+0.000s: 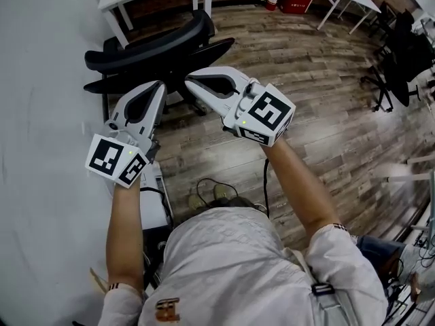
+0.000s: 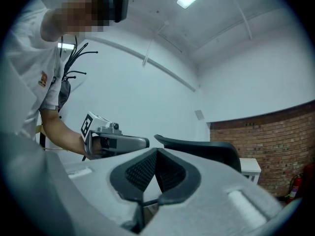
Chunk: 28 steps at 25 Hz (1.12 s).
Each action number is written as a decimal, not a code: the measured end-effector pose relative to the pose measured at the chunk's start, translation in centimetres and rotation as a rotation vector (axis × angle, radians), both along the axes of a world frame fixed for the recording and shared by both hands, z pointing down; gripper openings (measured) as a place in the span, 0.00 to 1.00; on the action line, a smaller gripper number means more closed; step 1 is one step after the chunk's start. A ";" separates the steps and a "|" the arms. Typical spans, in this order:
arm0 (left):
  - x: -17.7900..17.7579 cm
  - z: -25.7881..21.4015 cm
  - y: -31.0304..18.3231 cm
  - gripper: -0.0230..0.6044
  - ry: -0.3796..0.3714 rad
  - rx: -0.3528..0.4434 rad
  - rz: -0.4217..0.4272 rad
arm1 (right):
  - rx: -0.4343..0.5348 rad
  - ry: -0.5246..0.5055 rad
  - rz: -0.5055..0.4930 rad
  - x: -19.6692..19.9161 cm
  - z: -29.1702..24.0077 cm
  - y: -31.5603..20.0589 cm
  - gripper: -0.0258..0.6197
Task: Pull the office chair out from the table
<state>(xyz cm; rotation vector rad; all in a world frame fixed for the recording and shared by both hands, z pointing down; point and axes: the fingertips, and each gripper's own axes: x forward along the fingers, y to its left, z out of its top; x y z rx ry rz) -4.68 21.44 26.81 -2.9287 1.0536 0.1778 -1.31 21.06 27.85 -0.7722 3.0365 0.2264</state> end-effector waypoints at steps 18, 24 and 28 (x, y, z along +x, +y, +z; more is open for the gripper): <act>-0.5 0.3 0.4 0.04 -0.001 -0.005 -0.006 | -0.003 -0.022 -0.010 -0.1 0.2 0.7 0.04; -0.4 0.6 0.6 0.04 0.000 -0.007 0.000 | -0.004 -0.016 -0.010 -0.2 0.5 0.9 0.04; -0.3 0.8 0.7 0.04 -0.001 -0.010 0.005 | -0.002 -0.012 -0.012 -0.2 0.5 1.0 0.04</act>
